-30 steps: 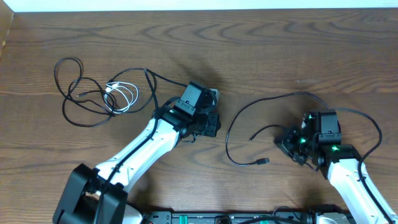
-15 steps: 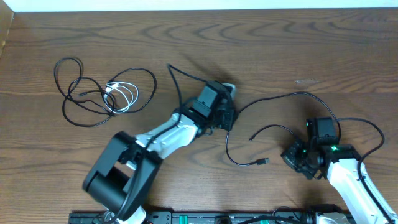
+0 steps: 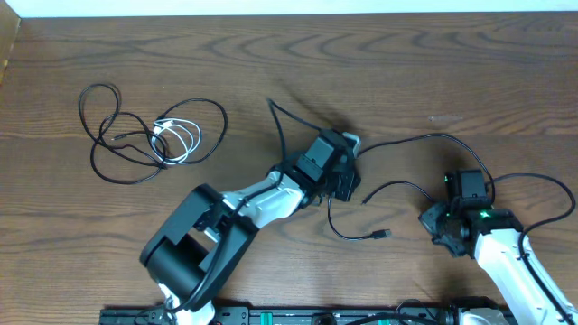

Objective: Untangle cables

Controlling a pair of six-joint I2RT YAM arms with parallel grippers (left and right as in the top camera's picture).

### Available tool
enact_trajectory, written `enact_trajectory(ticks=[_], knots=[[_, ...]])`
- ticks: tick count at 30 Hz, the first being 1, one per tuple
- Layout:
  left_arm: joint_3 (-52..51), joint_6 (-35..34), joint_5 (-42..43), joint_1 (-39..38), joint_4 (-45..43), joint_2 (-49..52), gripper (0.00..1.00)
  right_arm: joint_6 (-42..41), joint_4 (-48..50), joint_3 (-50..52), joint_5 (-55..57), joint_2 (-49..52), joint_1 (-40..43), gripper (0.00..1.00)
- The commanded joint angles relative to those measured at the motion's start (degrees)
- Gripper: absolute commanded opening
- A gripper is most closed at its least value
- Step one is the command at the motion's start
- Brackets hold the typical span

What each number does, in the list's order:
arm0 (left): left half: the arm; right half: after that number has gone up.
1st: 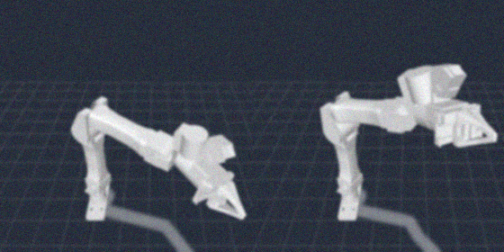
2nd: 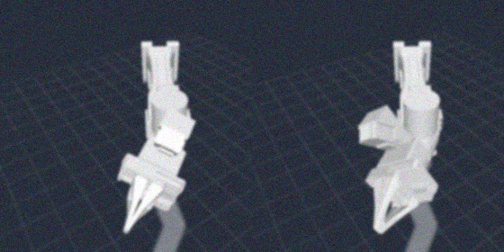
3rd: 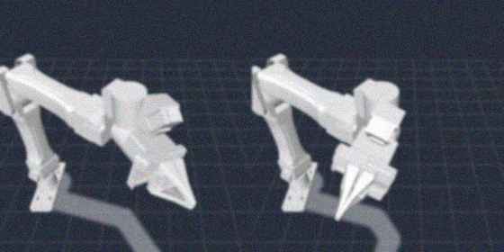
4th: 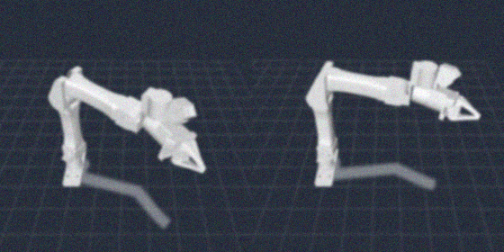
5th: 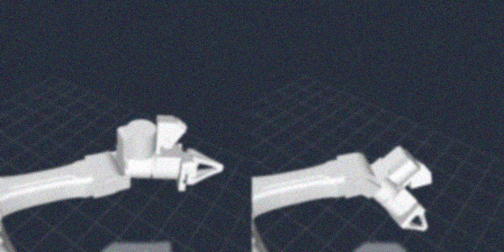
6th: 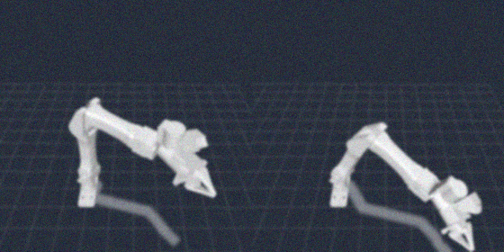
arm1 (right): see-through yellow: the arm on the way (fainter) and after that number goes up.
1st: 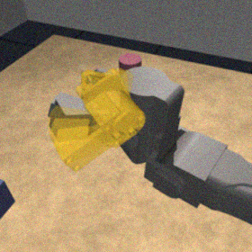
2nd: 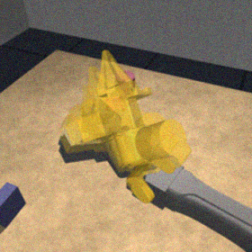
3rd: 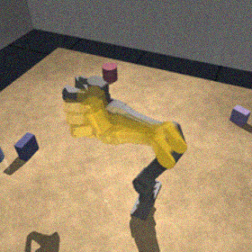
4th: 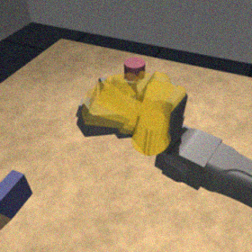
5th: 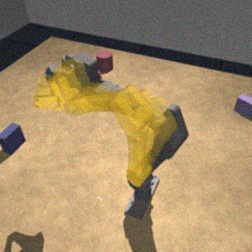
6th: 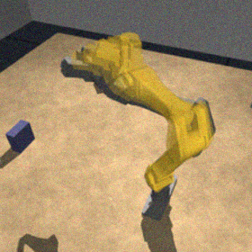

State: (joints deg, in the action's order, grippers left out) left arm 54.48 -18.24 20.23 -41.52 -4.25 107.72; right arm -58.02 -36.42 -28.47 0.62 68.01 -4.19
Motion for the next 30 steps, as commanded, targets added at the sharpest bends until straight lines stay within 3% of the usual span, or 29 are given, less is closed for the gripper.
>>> enact_trajectory(ticks=[1, 18, 30], knots=[[0.0, -0.1, -0.4, -0.7, 2.1, 0.7, 0.31, -1.6, 2.9, 0.2, -2.1, 2.2, 0.0, 0.01], [-0.1, 0.0, -0.4, -0.7, 9.3, 0.7, 0.31, -1.1, 26.6, 0.2, -5.6, 20.9, -12.0, 0.01], [-0.2, 0.0, -0.4, -0.7, 13.1, 0.7, 0.31, 7.6, 32.8, 0.2, -13.2, 22.0, -13.9, 0.02]])
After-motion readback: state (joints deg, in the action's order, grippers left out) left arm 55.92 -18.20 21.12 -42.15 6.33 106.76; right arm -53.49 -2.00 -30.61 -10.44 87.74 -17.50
